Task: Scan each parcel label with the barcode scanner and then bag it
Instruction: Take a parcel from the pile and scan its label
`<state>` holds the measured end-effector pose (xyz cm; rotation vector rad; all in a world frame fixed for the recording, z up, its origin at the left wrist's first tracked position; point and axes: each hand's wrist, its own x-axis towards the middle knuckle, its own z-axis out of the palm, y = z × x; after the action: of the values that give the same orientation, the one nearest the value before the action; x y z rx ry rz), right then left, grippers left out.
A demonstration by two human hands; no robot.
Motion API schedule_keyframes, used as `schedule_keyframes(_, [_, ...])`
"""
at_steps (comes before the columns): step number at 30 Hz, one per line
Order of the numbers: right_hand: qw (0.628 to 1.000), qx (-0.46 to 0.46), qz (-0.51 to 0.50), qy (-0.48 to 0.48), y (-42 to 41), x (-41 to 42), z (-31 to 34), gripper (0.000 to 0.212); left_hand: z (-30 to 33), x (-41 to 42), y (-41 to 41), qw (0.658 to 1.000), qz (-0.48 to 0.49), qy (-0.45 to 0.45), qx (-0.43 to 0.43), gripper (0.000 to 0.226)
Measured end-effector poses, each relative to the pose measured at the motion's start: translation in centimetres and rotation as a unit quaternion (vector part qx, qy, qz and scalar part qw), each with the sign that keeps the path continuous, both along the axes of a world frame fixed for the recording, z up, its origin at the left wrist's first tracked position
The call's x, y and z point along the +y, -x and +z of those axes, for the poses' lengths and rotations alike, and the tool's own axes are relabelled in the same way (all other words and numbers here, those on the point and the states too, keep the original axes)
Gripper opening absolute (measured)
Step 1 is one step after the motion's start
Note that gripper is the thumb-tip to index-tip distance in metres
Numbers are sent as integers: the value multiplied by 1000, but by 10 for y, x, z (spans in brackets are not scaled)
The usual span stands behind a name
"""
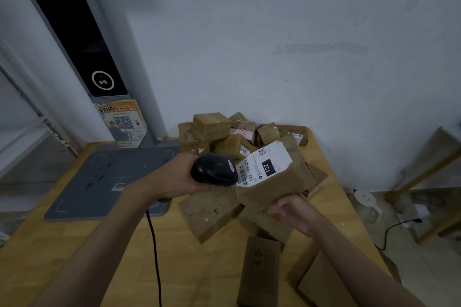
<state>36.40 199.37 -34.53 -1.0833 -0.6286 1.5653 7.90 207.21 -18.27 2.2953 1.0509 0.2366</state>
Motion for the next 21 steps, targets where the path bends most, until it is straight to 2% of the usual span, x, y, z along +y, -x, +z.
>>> schedule_keyframes(4, [1000,9,-14,3,-5,2,-5,53,0,0,1,1000,-10,-2,8,24])
schedule_keyframes(9, [1000,1,-18,-4,-3,0,0,45,1,0,2,999,-15,-1,32,20])
schedule_keyframes(21, [999,-16,-32,-1,-7,0,-10,47,19,-13,1,998,-21,26,55,22])
